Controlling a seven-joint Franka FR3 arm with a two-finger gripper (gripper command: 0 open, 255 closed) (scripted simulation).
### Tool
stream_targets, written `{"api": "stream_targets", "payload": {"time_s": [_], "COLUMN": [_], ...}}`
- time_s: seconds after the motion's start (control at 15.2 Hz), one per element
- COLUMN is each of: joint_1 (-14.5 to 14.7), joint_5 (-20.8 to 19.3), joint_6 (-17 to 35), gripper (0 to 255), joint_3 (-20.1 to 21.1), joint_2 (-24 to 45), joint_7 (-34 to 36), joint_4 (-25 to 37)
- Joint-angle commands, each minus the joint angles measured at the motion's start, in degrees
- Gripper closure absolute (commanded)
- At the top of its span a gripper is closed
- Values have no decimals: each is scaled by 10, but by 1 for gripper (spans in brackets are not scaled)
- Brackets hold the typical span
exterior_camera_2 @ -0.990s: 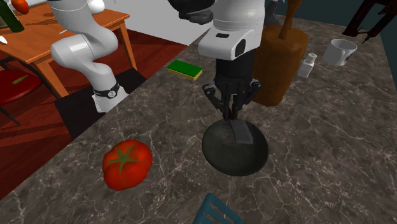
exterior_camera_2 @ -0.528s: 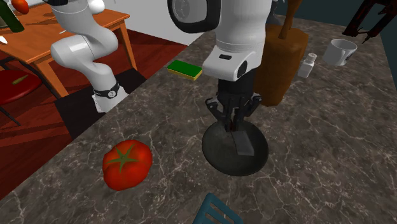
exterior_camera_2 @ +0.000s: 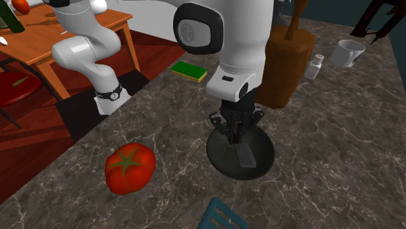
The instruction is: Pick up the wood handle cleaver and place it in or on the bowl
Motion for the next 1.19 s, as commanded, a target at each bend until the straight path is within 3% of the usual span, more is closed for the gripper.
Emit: {"api": "stream_targets", "payload": {"time_s": [0.0, 0.4, 0.46, 0.79, 1.12], "joint_1": [0, 0, 0, 0, 3], "joint_5": [-1, -1, -1, -1, 8], "joint_6": [7, 7, 7, 7, -54], "gripper": [255, 255, 0, 0, 0], "joint_3": [0, 0, 0, 0, 5], "joint_2": [0, 1, 1, 1, -21], "joint_7": [2, 2, 2, 2, -5], "joint_4": [-6, -6, -6, -6, 34]}}
